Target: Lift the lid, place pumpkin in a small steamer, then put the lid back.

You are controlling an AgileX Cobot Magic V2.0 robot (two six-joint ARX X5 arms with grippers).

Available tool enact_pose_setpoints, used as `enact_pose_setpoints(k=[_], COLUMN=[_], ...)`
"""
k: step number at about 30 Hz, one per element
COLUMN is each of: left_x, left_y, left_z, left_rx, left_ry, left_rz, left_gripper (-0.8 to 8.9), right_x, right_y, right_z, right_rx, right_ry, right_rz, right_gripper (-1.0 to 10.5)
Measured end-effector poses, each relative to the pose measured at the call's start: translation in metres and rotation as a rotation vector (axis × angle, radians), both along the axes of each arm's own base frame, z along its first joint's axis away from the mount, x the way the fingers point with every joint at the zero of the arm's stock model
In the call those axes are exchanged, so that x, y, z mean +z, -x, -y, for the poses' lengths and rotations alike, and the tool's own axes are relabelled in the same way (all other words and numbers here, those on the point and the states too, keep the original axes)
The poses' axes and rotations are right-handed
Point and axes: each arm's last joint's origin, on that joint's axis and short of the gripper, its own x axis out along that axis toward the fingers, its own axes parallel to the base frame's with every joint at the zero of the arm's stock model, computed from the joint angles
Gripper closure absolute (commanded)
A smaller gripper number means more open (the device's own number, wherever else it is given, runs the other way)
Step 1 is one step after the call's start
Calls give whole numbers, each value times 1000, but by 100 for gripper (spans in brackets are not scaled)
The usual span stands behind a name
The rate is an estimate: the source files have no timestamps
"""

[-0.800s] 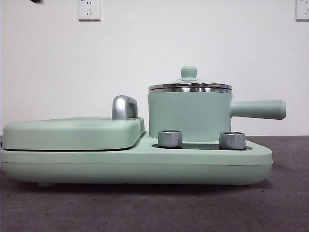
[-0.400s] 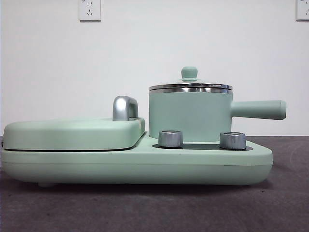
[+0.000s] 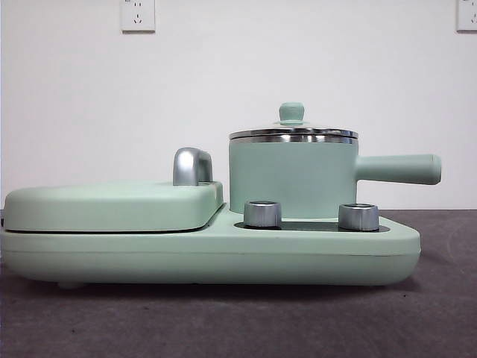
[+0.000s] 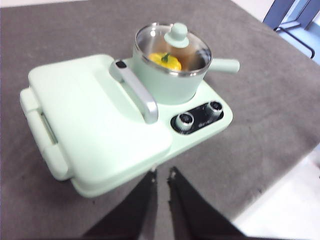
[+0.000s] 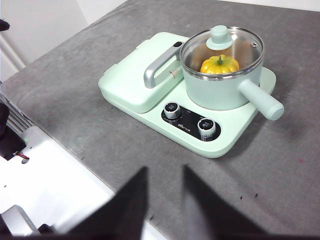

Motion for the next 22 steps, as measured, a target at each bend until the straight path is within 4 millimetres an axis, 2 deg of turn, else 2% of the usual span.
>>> enact_pose_setpoints(k=[16,22], left_x=[-2,-11], left_y=[0,-1], left_z=[0,-8], left_rx=[3,145], left_ry=[-8,25], left_rz=[-11,37], left_gripper=[794,794], right_x=[0,0], right_y=[0,0], right_z=[0,0], right_rx=[-3,-3], right_ry=[4,4], right_rz=[4,4], right_gripper=[912,912])
